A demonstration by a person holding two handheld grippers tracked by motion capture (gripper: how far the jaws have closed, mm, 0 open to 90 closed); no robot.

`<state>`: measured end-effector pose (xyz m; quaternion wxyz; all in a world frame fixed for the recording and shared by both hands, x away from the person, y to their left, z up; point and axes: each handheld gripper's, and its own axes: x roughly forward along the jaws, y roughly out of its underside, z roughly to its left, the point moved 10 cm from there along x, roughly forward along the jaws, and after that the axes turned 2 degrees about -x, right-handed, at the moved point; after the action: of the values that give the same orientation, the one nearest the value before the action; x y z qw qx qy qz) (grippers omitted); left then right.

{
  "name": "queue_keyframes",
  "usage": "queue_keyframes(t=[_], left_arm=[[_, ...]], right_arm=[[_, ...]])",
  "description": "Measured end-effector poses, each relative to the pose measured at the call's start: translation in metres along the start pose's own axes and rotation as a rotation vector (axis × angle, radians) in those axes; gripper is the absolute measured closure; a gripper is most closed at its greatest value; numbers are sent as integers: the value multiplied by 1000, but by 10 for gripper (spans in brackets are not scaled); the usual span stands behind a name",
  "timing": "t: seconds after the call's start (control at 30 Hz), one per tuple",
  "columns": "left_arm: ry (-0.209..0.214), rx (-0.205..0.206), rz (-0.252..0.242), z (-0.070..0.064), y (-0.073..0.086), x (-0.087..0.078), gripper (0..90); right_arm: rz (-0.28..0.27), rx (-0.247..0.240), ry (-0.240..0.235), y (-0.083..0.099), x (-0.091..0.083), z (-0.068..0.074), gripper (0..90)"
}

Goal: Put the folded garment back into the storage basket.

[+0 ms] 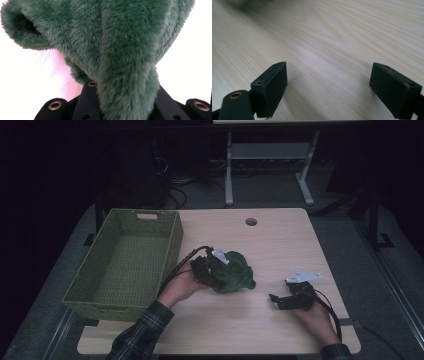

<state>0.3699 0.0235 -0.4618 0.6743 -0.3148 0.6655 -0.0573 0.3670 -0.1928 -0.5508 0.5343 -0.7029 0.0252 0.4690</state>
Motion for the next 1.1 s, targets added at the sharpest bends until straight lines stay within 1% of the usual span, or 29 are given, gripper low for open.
queue_keyframes(t=[0.07,0.27,0.3,0.33,0.37,0.57,0.6,0.63,0.67,0.73,0.8,0.93,1.03,1.1], left_arm=[[-2,-12,-3,1,-1,-7,771],[-29,-22,-22,10,-3,-33,771],[-34,-33,-26,11,-3,-38,771],[-43,-31,-25,14,-2,-43,771],[-50,-39,-33,16,-2,-48,771],[-74,-57,-48,25,2,-73,770],[-81,-61,-50,27,3,-76,770],[-97,-62,-48,31,4,-84,770],[-103,-64,-50,32,5,-88,770],[-121,-77,-58,37,7,-99,770],[-139,-87,-66,42,10,-108,770],[-181,-124,-94,54,19,-131,769],[-214,-156,-101,64,32,-146,769],[-230,-173,-96,70,41,-152,769]], right_arm=[[1,1,1,0,0,0,145],[1,2,1,0,0,0,145],[2,3,1,0,0,0,145],[1,2,1,0,0,0,145],[1,3,1,0,0,0,145],[0,1,1,0,0,0,145],[0,0,1,0,0,0,145],[-1,-1,1,0,0,0,145],[0,0,1,0,0,0,145],[0,0,1,0,0,0,145],[0,1,1,0,0,0,145],[0,2,1,0,0,0,145],[-1,0,1,0,0,0,145],[-1,0,1,0,0,0,145]])
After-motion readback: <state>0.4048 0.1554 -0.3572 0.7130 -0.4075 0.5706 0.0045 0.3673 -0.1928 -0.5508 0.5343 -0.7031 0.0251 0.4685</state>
